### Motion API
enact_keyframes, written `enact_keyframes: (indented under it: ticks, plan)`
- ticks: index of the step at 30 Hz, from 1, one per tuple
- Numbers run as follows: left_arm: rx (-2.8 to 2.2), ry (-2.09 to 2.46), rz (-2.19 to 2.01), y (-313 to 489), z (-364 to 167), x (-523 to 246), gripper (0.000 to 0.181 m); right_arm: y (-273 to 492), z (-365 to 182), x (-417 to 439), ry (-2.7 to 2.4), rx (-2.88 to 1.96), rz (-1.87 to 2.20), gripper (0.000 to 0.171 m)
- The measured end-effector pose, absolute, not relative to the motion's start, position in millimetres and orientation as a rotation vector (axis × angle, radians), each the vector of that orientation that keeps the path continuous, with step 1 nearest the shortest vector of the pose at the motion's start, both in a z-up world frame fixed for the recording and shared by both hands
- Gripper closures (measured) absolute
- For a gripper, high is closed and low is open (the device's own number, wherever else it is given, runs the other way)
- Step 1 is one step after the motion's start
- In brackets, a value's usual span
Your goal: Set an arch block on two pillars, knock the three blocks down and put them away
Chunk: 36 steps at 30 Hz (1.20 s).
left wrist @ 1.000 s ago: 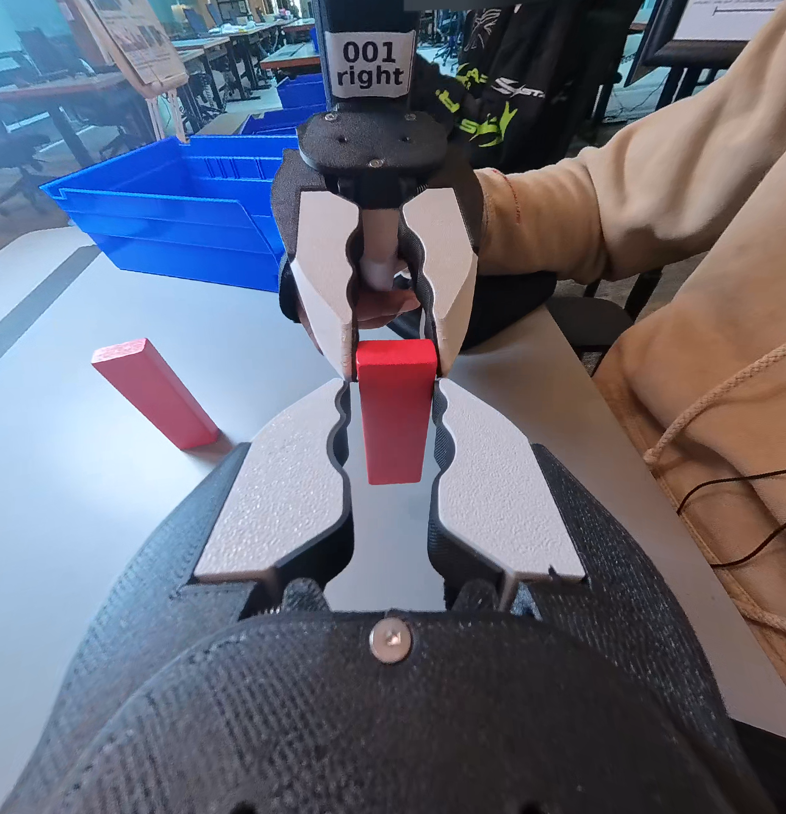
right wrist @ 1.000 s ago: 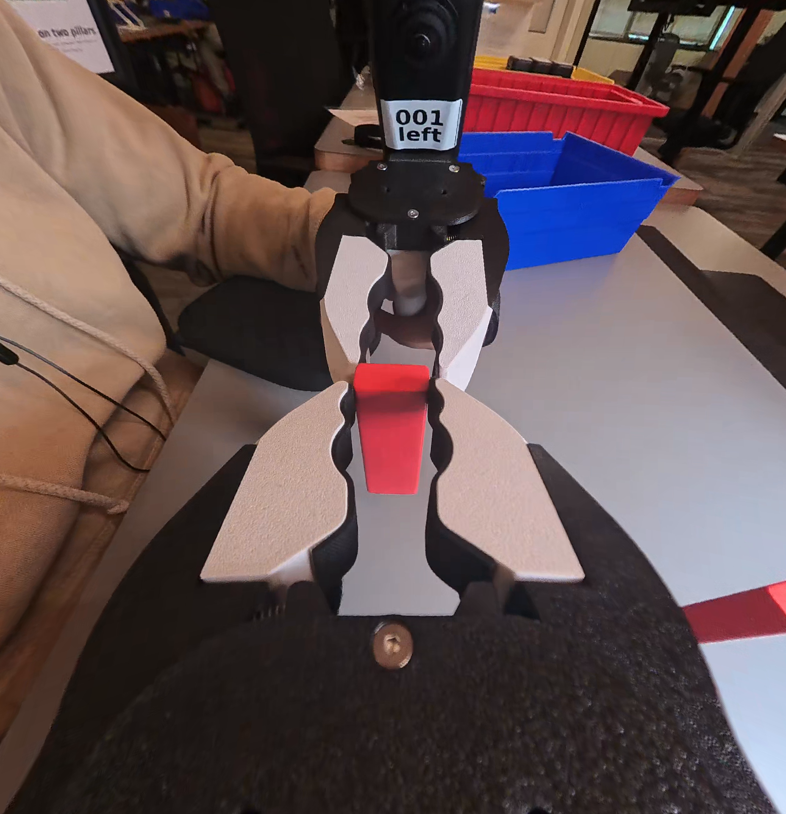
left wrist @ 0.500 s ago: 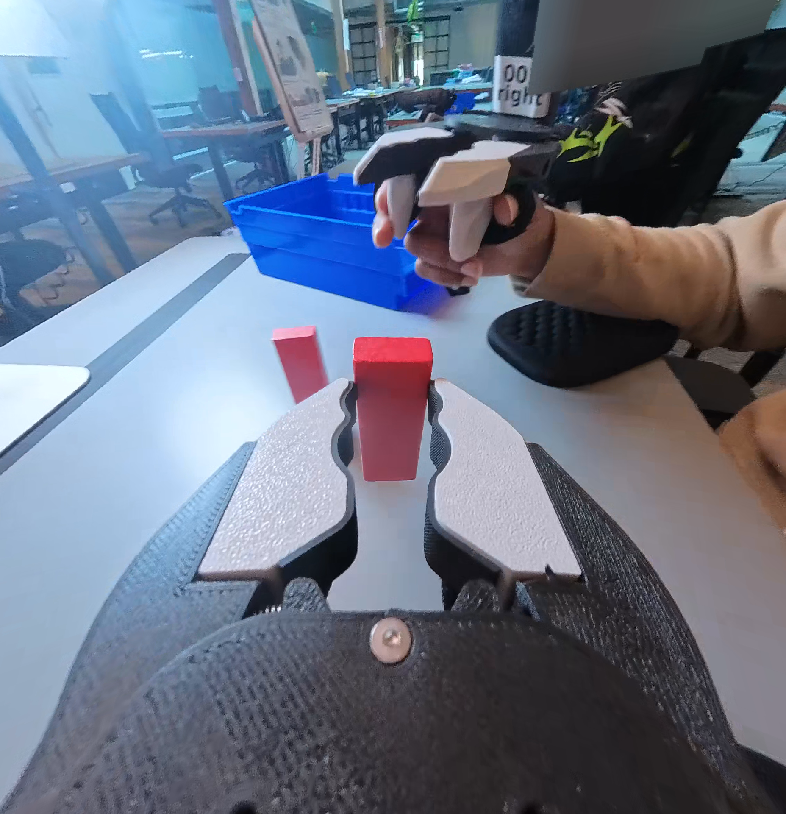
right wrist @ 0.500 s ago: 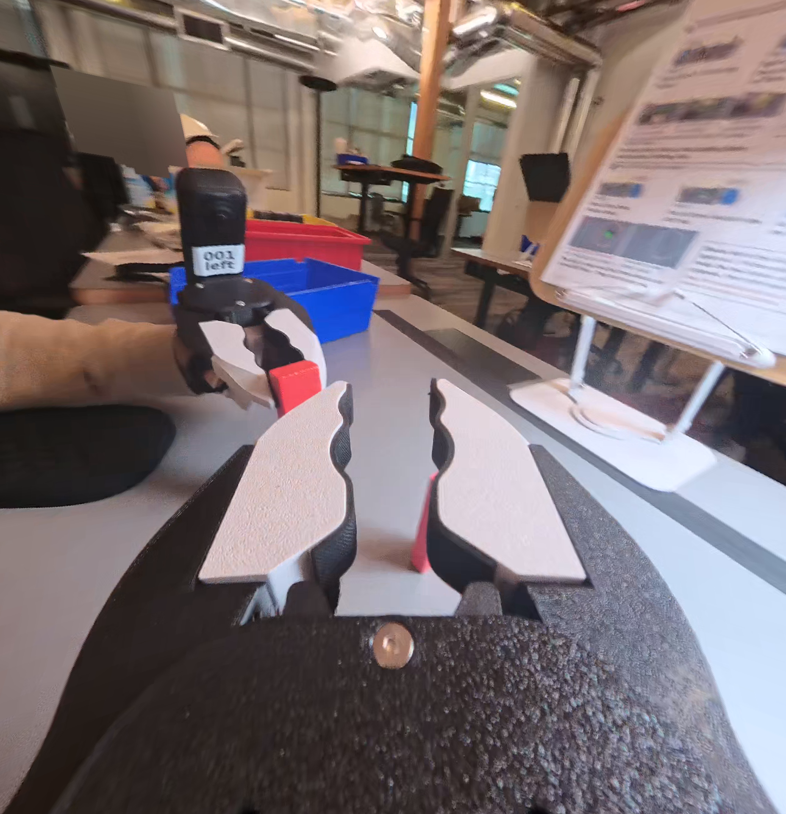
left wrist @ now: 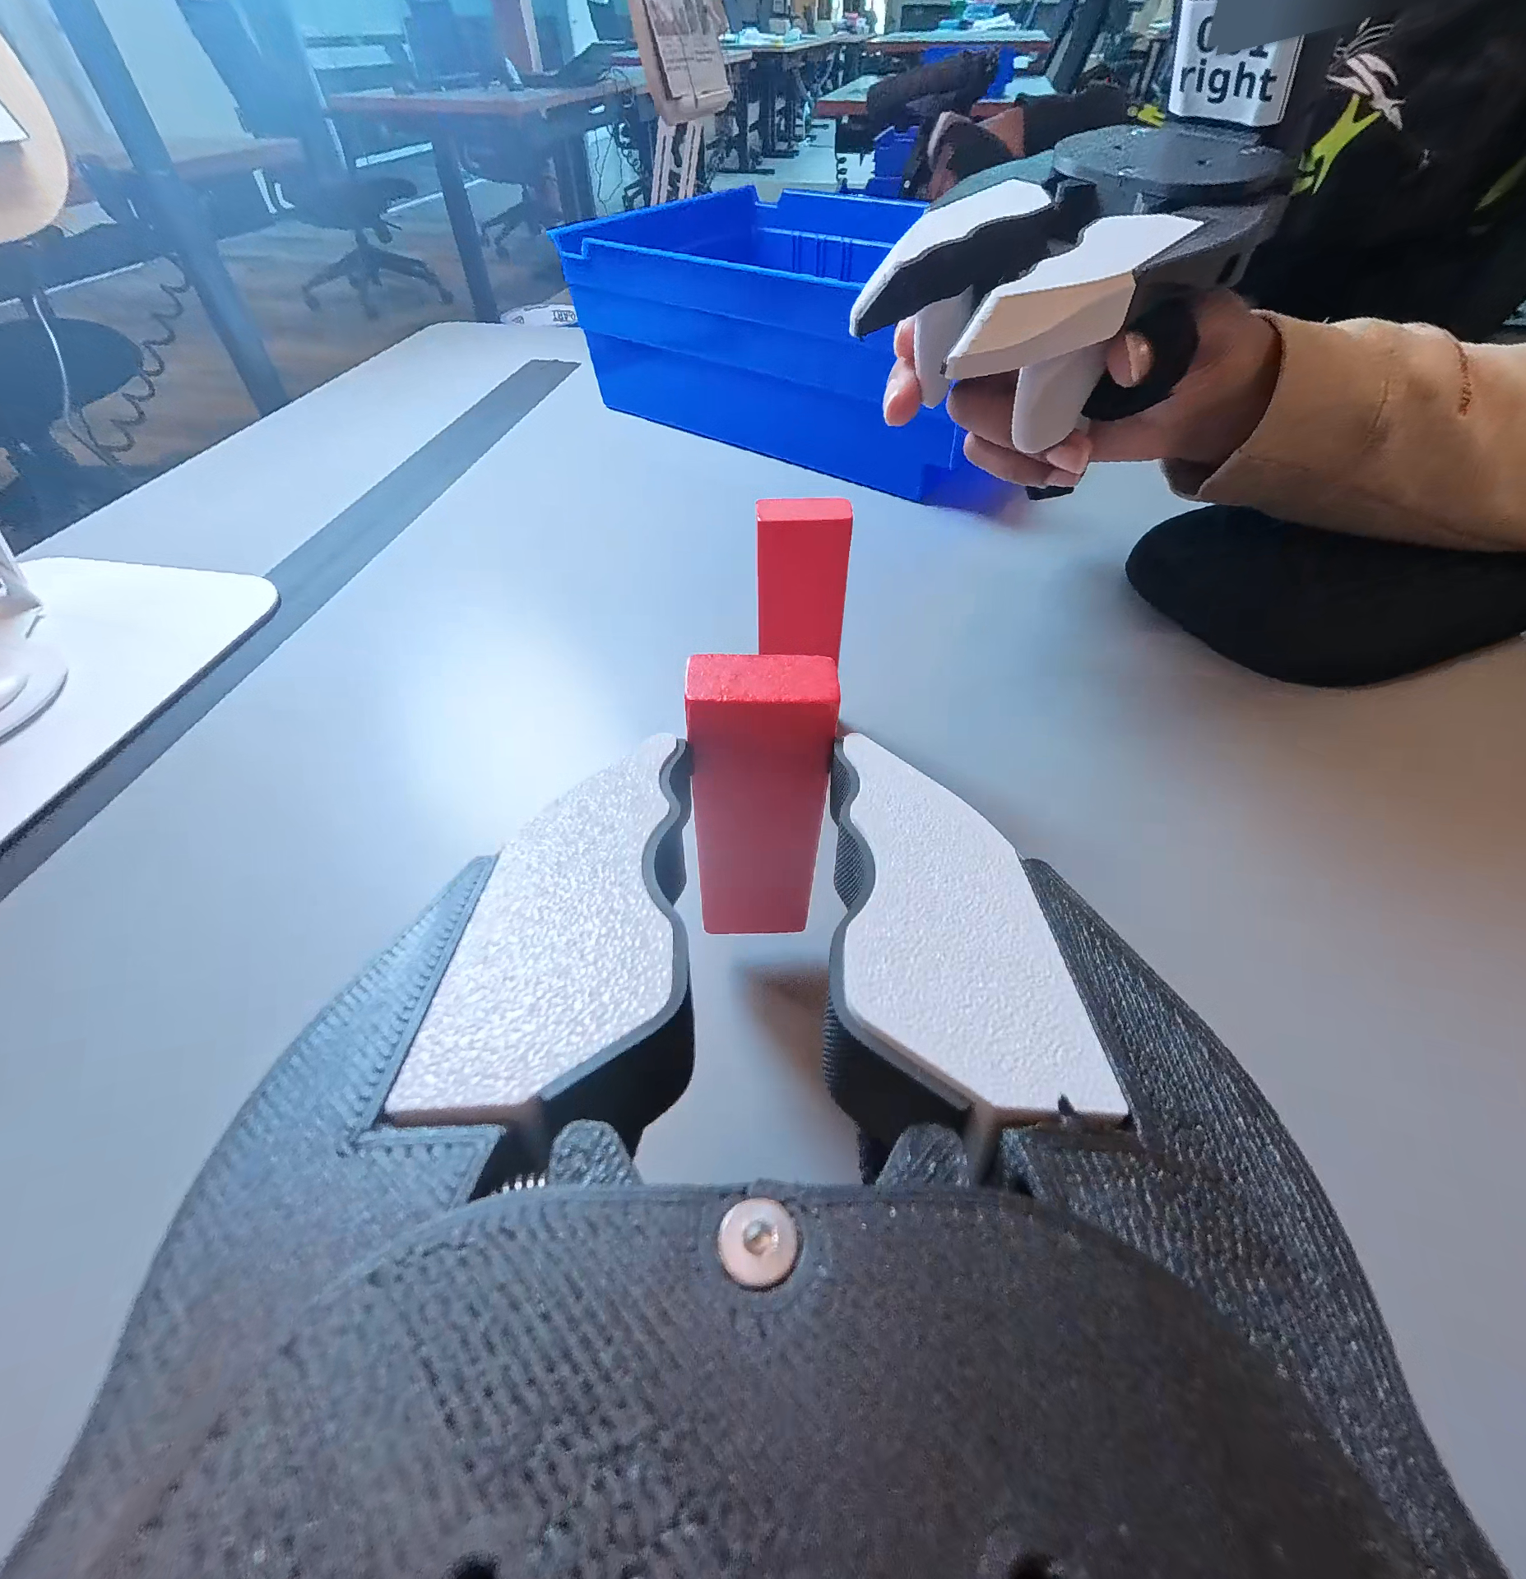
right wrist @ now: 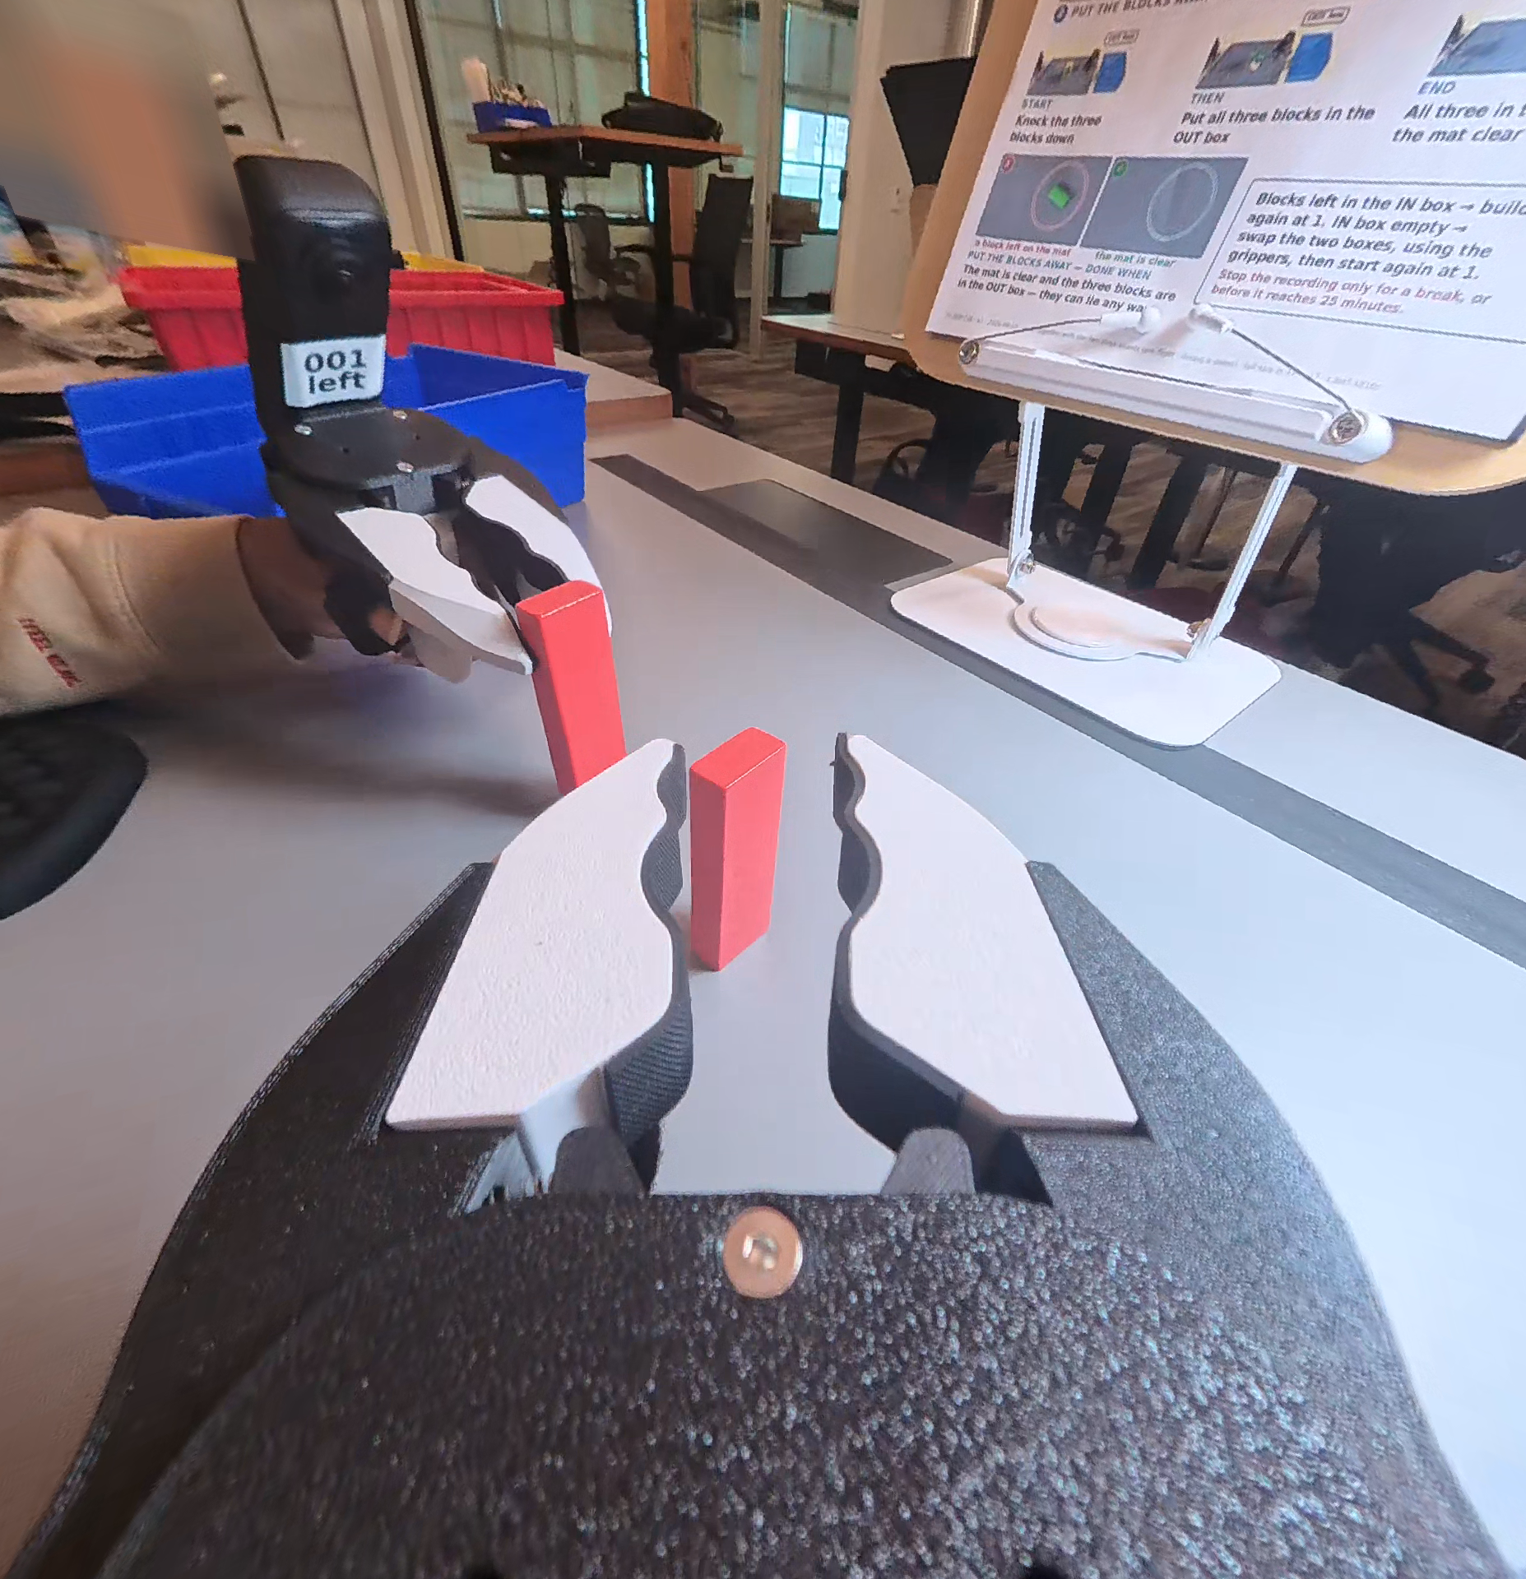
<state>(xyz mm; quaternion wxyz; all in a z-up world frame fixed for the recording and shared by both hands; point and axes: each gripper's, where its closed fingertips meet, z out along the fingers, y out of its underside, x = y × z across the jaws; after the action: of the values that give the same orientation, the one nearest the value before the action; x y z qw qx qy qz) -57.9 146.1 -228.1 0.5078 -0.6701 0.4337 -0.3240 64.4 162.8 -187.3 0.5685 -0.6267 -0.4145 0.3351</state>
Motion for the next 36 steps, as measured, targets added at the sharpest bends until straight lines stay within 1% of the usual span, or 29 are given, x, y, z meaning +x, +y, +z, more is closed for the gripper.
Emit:
enact_keyframes:
  ticks: [7, 36]
  plan:
    - [-1.642, 1.083, -0.785, 143, -243, -46, 0.15, 164, -192, 64, -0.98, -1.496, 0.766, 0.141]
    - [-1.62, 1.07, -0.792, 143, -244, -48, 0.149, 160, -195, 62, -1.001, -1.498, 0.807, 0.14]
